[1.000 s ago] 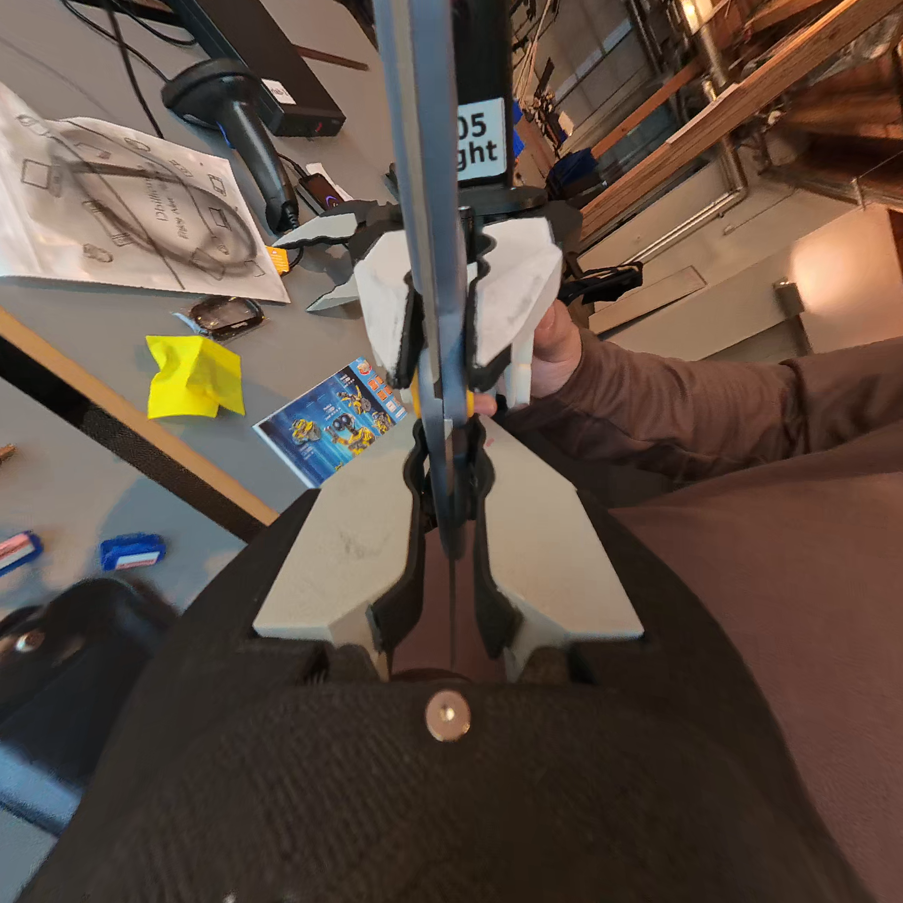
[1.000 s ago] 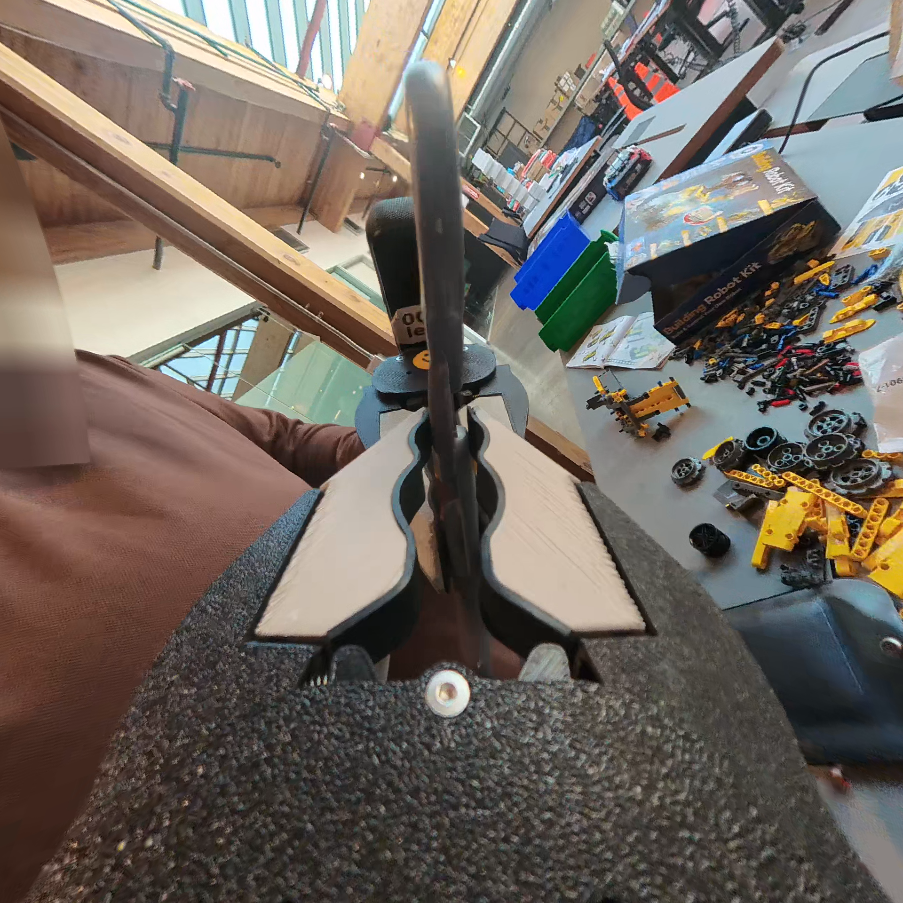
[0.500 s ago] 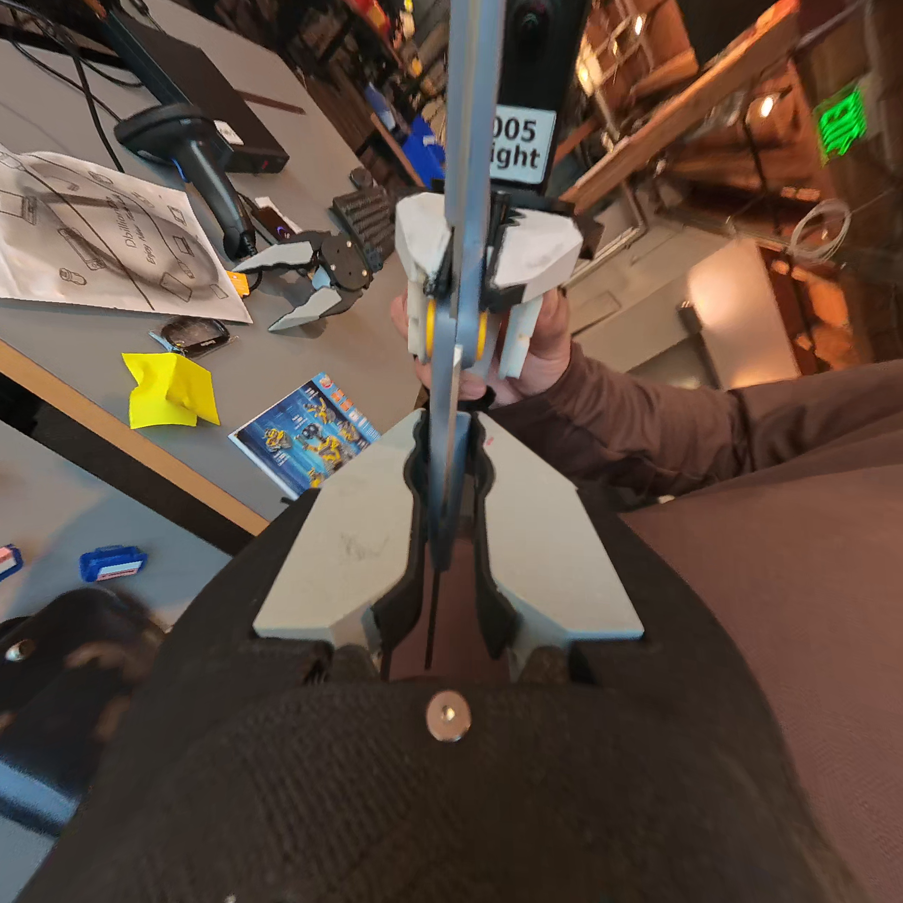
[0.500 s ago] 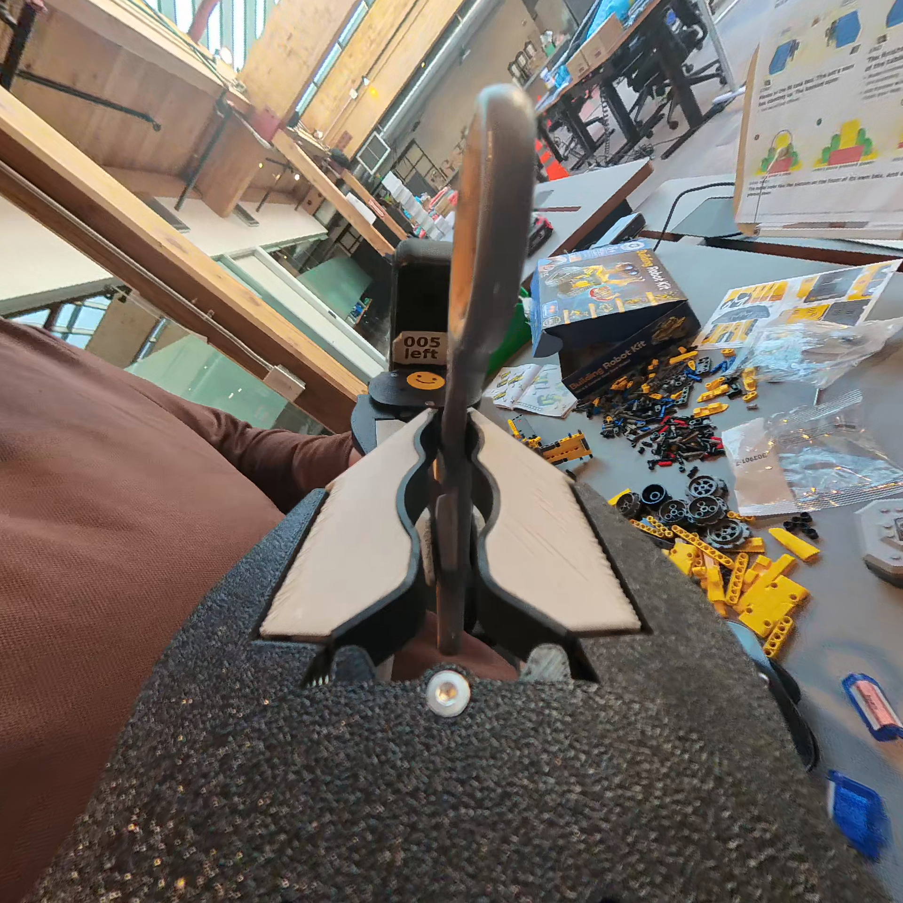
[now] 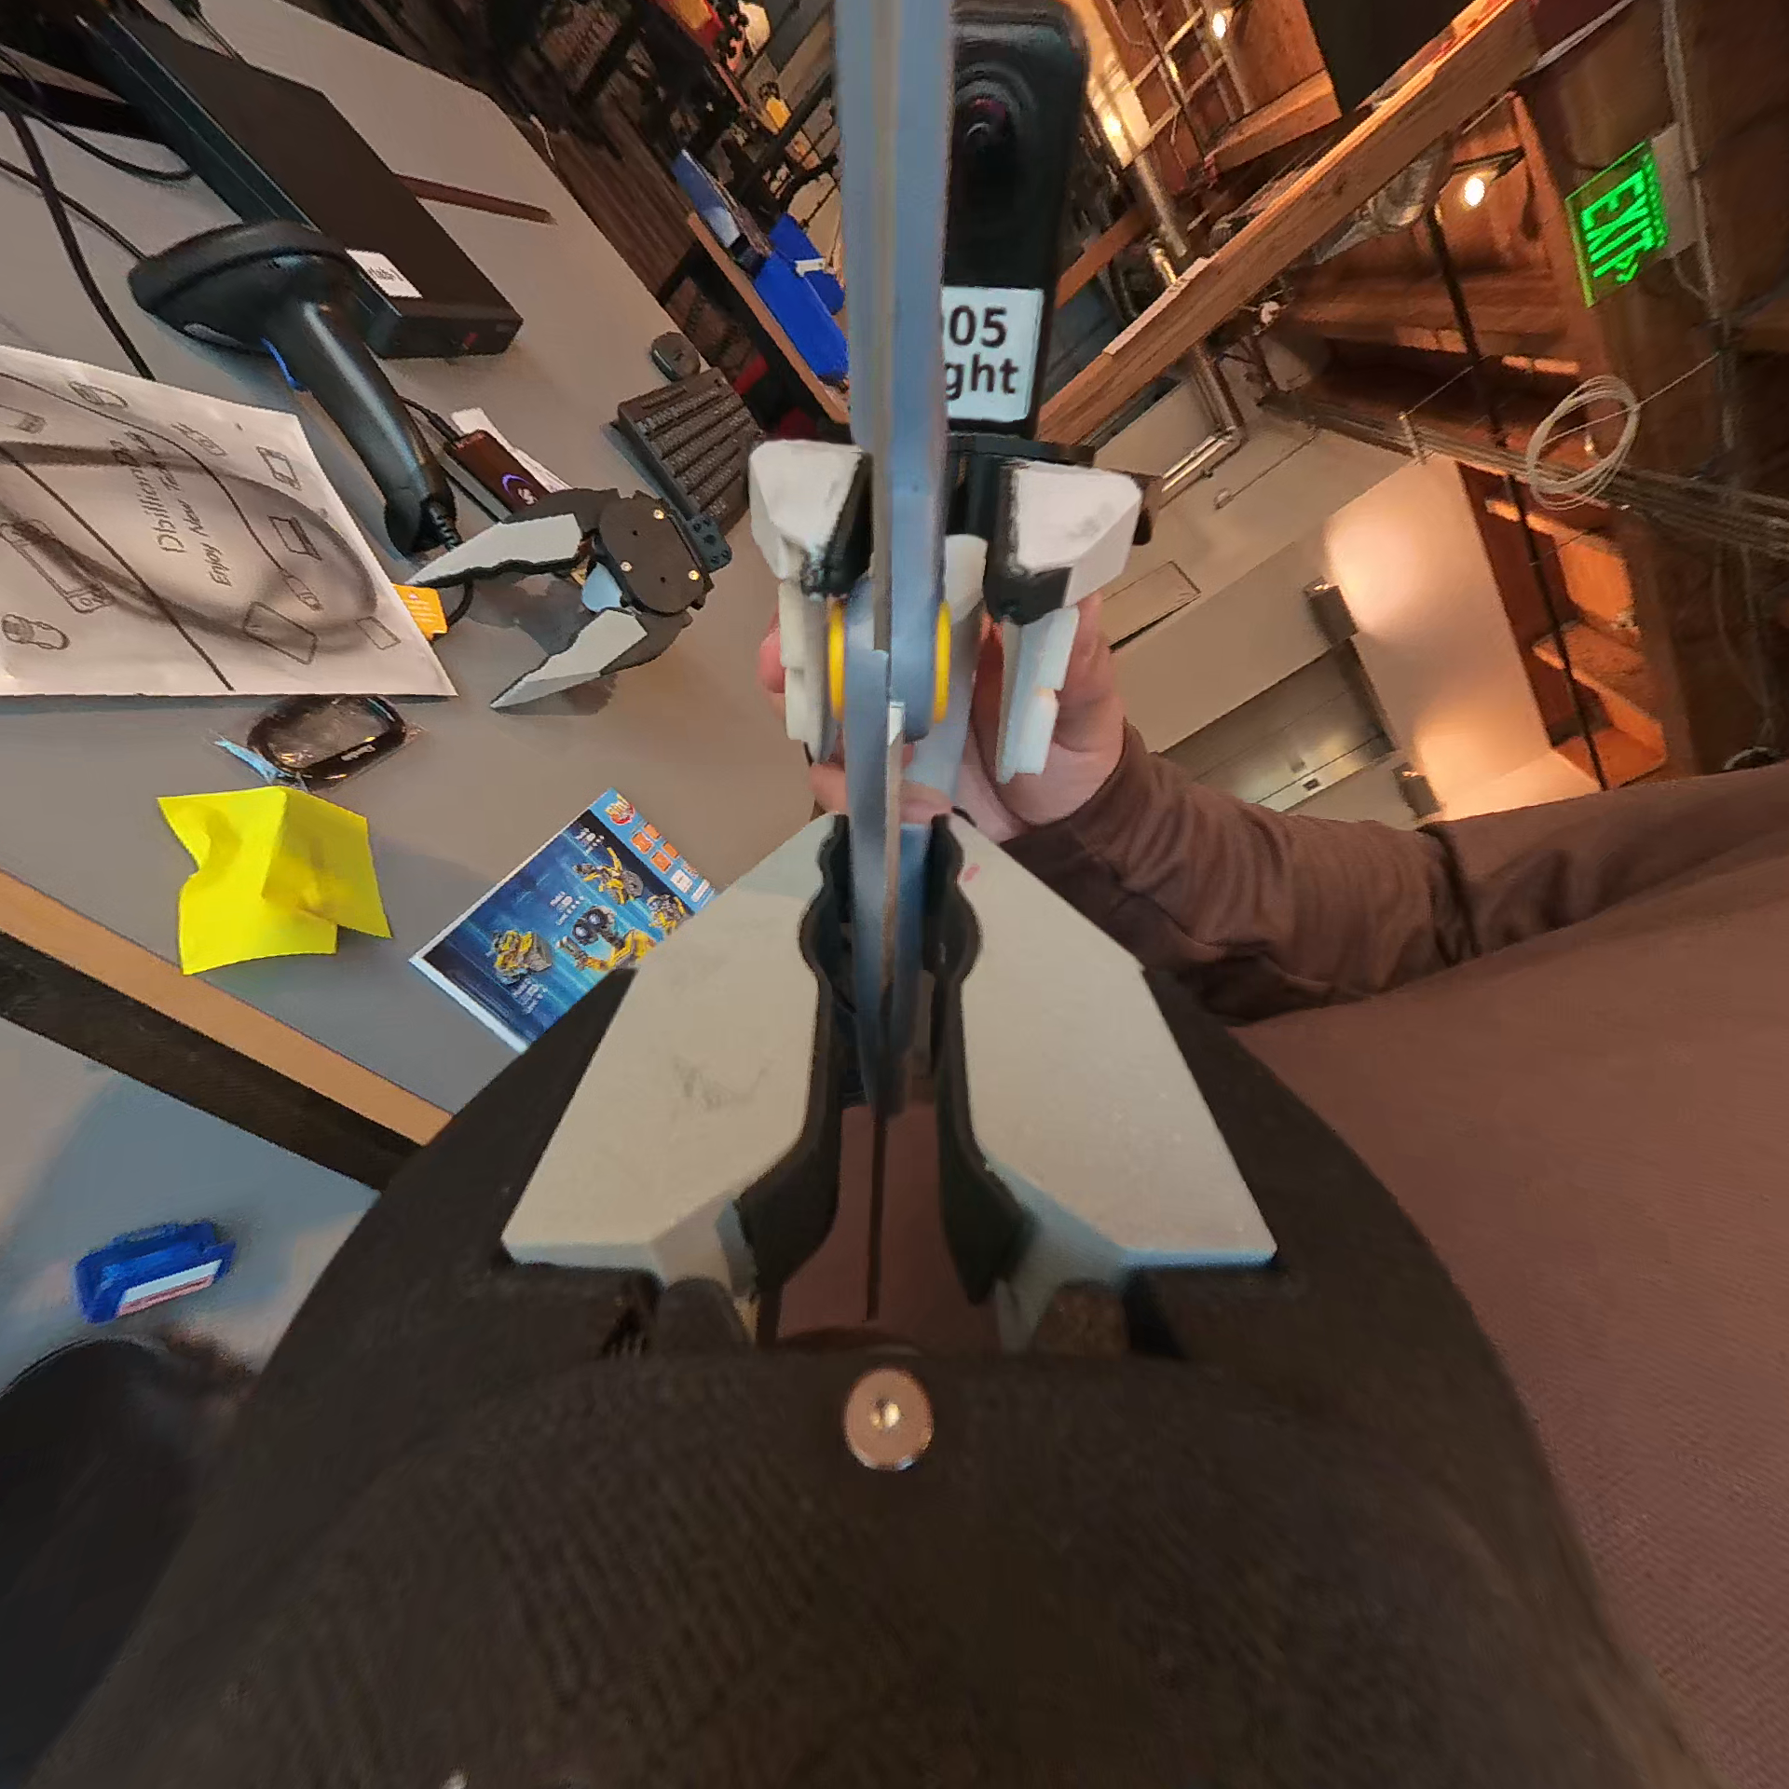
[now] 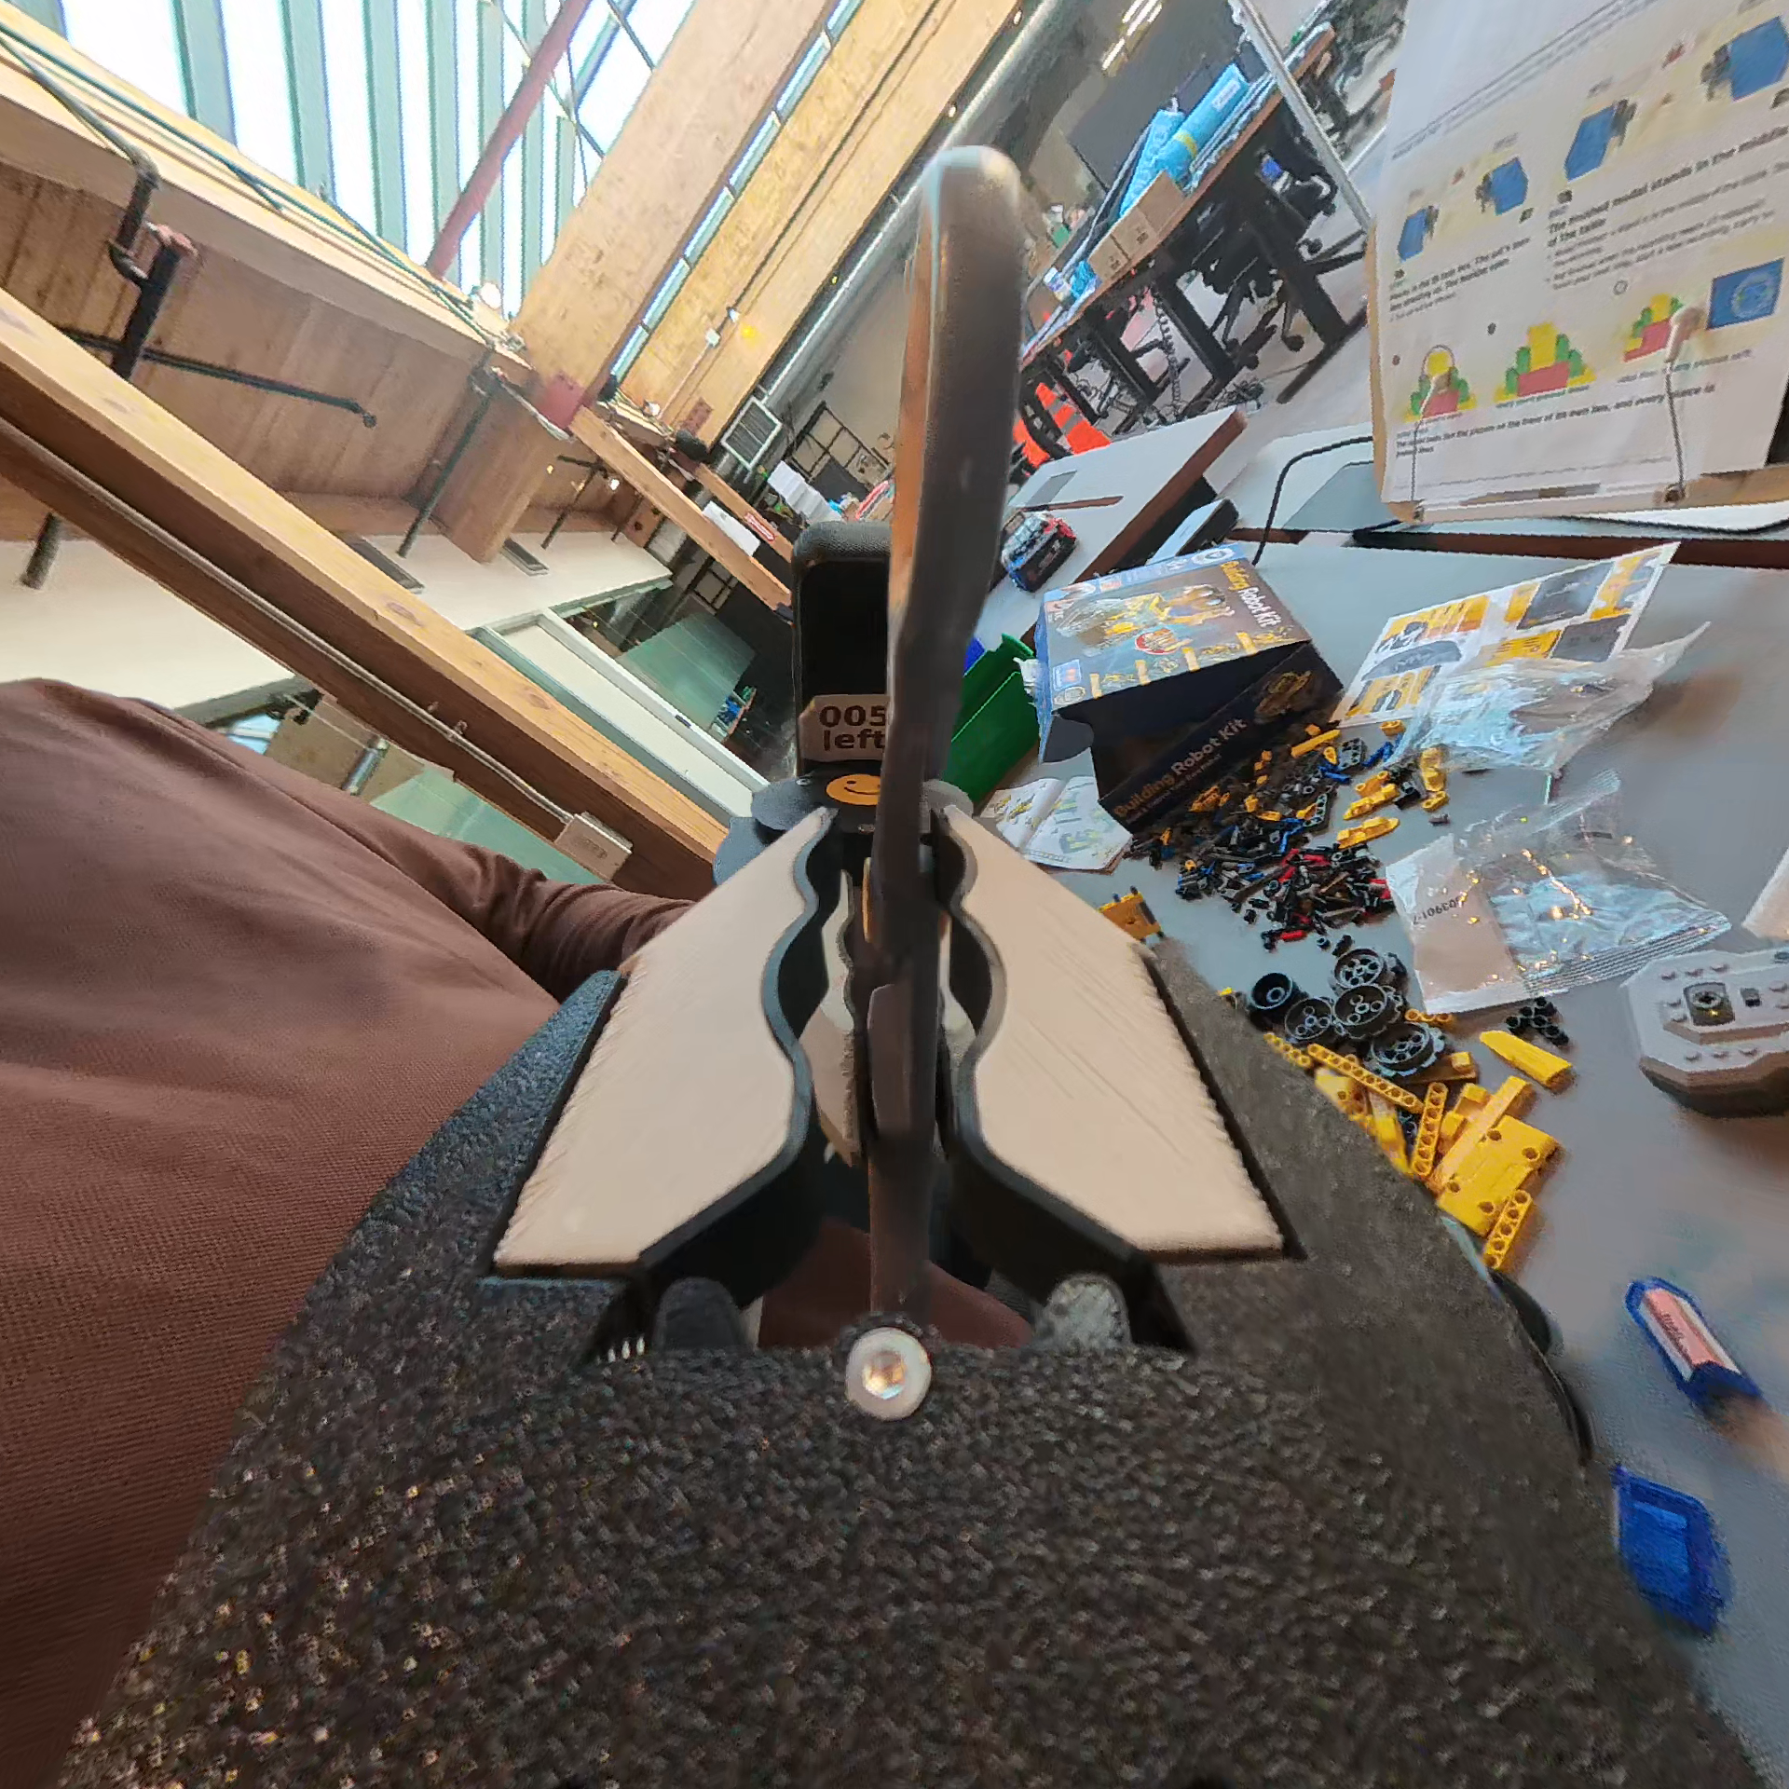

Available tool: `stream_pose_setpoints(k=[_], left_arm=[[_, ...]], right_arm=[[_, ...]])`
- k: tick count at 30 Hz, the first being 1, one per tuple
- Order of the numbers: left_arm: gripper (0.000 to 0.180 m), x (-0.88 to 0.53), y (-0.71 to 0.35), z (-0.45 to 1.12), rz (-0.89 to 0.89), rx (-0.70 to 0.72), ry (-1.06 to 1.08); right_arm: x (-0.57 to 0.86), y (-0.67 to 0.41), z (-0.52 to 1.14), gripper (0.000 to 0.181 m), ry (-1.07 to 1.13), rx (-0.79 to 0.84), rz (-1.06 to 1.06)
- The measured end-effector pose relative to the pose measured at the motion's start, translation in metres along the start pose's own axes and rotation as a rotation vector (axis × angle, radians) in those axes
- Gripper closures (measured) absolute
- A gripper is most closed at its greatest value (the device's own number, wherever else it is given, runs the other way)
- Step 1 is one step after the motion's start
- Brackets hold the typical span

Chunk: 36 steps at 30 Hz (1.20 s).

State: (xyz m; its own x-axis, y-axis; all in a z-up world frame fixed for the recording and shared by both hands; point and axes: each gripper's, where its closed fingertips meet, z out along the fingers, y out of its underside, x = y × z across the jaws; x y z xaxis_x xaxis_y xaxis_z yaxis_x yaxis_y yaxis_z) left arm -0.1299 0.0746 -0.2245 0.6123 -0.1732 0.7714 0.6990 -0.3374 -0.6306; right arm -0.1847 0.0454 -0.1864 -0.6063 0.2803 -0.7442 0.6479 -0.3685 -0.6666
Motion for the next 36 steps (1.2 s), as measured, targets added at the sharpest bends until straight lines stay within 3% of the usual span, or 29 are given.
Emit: stream_pose_setpoints(k=[8, 11, 14, 21, 24, 27, 32, 36], left_arm=[[0.166, -0.016, -0.007, 0.008, -0.073, 0.090, 0.052], [0.165, -0.024, -0.007, 0.007, -0.094, 0.082, 0.055], [0.165, -0.028, -0.003, 0.010, -0.097, 0.040, 0.054], [0.162, -0.051, -0.017, -0.002, -0.135, 0.052, 0.088], [0.124, -0.113, -0.023, -0.035, -0.117, 0.019, -0.096], [0.118, -0.228, -0.039, -0.095, -0.157, 0.022, -0.451], [0.112, -0.343, -0.084, -0.124, -0.407, 0.089, -0.557], [0.117, -0.402, -0.078, -0.118, -0.545, -0.022, -0.686]], right_arm=[[0.025, -0.007, -0.013, 0.150, -0.006, 0.068, 0.107], [0.035, 0.004, -0.007, 0.145, 0.034, -0.003, 0.107], [0.036, 0.011, 0.007, 0.165, 0.025, -0.056, 0.088], [0.064, -0.013, 0.001, 0.166, 0.167, -0.014, 0.091], [0.077, -0.029, -0.024, 0.166, 0.292, -0.024, 0.054], [0.083, -0.029, -0.045, 0.166, 0.386, -0.102, 0.034], [0.100, -0.007, -0.068, 0.166, 0.537, -0.216, 0.073], [0.098, 0.015, -0.083, 0.166, 0.584, -0.272, 0.119]])
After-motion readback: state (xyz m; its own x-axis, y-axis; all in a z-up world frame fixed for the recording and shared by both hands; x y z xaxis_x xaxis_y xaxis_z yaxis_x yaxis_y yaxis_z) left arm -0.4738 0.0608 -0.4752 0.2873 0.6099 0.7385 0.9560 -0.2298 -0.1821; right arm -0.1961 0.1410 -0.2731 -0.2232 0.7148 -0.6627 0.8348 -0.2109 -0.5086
